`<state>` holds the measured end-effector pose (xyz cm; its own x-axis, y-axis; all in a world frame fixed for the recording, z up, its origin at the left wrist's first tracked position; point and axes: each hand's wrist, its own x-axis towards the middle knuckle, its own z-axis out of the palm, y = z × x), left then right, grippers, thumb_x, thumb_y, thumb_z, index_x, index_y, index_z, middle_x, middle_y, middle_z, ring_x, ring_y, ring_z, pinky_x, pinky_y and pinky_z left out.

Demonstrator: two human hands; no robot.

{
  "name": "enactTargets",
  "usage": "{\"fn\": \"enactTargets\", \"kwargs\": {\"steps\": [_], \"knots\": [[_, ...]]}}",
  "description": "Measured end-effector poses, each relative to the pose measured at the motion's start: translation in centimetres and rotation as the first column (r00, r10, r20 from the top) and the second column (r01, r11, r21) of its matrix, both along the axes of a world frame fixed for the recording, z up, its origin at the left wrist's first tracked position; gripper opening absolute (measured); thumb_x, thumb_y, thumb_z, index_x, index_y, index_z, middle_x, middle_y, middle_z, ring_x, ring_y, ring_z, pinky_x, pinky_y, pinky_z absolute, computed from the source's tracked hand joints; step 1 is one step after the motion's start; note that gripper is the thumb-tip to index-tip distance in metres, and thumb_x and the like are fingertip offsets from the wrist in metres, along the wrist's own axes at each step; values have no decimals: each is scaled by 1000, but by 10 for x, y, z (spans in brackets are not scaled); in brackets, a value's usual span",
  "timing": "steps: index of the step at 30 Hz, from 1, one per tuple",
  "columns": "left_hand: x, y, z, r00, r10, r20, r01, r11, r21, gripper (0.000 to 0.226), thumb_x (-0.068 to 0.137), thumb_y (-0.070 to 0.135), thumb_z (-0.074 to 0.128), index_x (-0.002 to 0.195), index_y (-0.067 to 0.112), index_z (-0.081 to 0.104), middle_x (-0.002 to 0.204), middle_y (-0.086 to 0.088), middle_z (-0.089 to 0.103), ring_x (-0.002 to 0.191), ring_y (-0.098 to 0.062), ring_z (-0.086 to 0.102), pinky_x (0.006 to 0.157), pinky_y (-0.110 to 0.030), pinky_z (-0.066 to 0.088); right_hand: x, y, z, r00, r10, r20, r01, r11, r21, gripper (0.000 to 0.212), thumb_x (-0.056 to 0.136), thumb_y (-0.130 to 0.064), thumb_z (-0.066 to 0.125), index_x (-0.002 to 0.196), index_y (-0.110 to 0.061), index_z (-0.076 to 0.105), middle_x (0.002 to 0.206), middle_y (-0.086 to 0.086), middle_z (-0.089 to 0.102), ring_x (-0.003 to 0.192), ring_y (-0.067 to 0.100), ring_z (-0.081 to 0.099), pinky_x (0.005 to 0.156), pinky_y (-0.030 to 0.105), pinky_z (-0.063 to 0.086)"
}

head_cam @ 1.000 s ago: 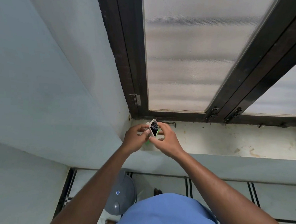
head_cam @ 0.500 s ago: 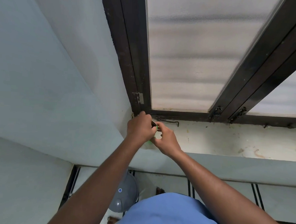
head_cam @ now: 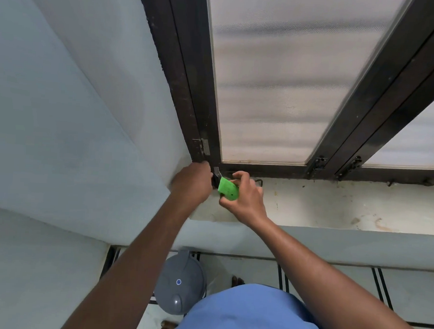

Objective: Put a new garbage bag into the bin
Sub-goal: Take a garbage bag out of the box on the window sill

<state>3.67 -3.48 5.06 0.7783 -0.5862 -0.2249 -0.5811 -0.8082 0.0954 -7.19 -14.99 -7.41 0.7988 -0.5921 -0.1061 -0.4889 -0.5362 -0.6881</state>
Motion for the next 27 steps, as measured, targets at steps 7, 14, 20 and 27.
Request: {"fn": "enactTargets", "kwargs": {"steps": [7,14,20,27], "knots": [[-12,7,25,992,111,60,-83,932,-354,32,117,31,38,135,13,56,124,-10,66,111,-30,68,83,-41,54,-5,-12,34,996,41,-77,-31,992,121,141,64,-77,94,174,-38,14,157,10,36,145,33,32,123,52,35],[-15,11,17,967,-105,-231,-67,772,-632,27,115,36,45,121,20,66,105,0,73,97,-18,68,79,-30,55,-30,7,70,923,38,384,-103,983,149,35,103,-38,79,136,-27,77,106,-14,78,92,5,66,80,29,52],[-32,22,12,697,-49,-715,-531,635,-561,43,102,53,68,122,16,65,110,-6,77,92,-19,78,65,-30,66,-39,50,92,870,-252,424,-1,859,512,33,118,-31,58,102,-15,82,69,-11,67,69,3,56,67,27,44],[-38,61,18,368,-187,-911,-657,641,-397,49,104,59,61,125,17,75,121,-8,80,112,-27,77,88,-37,64,-43,92,103,782,-550,293,195,662,723,19,112,-25,68,110,-12,82,95,2,82,93,22,78,87,43,65]]}}
